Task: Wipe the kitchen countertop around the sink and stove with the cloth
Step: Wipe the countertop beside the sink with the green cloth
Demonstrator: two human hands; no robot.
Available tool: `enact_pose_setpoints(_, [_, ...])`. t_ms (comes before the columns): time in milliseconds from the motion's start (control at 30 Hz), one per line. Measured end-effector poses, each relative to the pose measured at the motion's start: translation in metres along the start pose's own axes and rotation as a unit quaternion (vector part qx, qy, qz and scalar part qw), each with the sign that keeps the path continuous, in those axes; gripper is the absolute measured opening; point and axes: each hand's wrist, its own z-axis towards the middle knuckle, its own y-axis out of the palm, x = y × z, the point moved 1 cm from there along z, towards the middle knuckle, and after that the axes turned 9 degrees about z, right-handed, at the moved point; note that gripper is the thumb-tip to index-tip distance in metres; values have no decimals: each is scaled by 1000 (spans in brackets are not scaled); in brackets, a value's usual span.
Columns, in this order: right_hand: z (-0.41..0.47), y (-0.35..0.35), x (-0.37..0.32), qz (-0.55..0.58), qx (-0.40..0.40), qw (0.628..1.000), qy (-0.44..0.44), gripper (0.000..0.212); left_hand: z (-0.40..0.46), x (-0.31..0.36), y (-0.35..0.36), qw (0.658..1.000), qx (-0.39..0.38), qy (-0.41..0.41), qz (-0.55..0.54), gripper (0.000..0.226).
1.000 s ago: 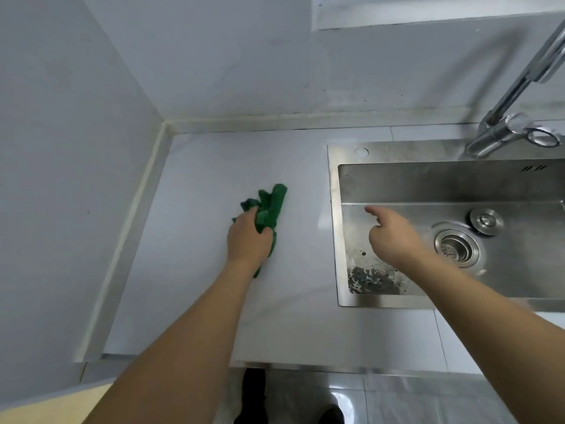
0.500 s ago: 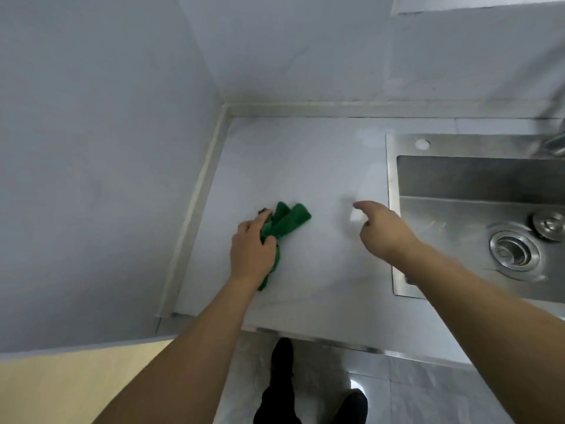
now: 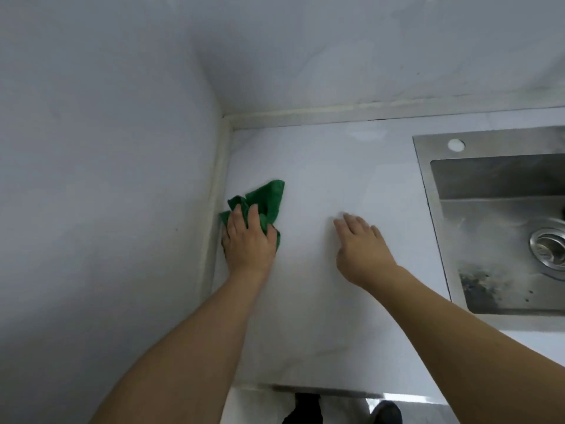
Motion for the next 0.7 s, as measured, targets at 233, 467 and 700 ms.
enact_pose_setpoints(233, [13,-23,37,-82,-11,992,92,99,158,44,-6,998,-28,48,31,53])
enact_pose_setpoints(467, [-21,-29,89,-103,-47,979,172,128,106,129,1,956,-24,291,-9,50])
enact_pose_setpoints(700, [-23,-31,94,-102,-45,980,163,133,-12,89,5,860,-52,507,-25,52])
